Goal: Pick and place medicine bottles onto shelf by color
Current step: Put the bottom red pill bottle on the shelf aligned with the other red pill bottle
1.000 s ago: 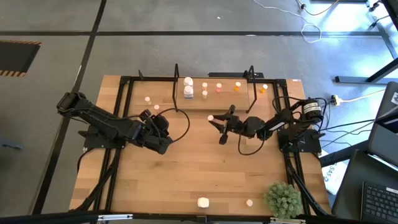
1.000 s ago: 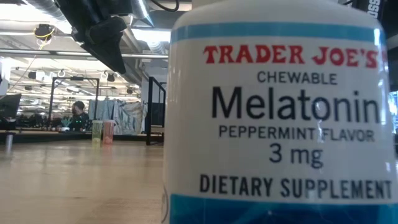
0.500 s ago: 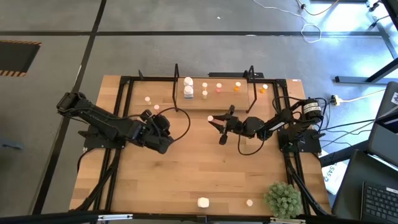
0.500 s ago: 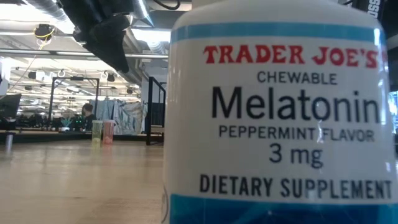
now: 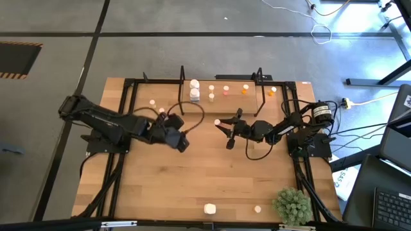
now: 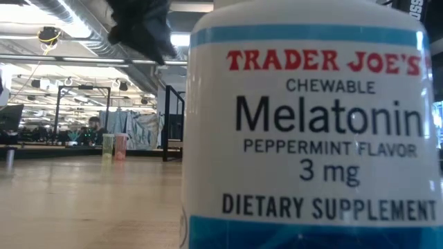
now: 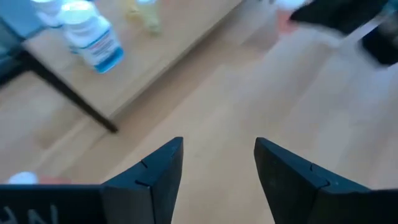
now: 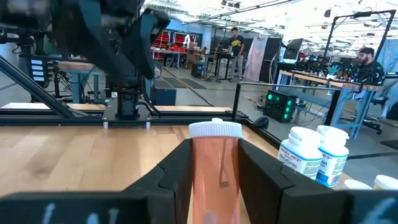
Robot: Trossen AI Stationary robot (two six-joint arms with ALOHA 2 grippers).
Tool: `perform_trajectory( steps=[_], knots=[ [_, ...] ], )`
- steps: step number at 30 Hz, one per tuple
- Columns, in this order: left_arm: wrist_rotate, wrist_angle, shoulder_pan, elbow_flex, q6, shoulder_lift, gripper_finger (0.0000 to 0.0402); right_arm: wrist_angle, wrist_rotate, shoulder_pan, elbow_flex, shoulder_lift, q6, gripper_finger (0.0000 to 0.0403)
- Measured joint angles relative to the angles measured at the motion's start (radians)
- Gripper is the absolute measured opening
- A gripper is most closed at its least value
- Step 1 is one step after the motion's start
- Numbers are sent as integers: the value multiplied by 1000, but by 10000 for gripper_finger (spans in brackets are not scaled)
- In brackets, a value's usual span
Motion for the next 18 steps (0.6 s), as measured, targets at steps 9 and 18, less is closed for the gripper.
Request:
perform_trajectory(
  steps=[9,18],
  knots=[
    [226,-5,123,232,104,20,193,0,-33,0,0,0,-49,115],
    [331,-62,191,443,62,129,193,-1,-34,0,0,0,-49,115]
  ],
)
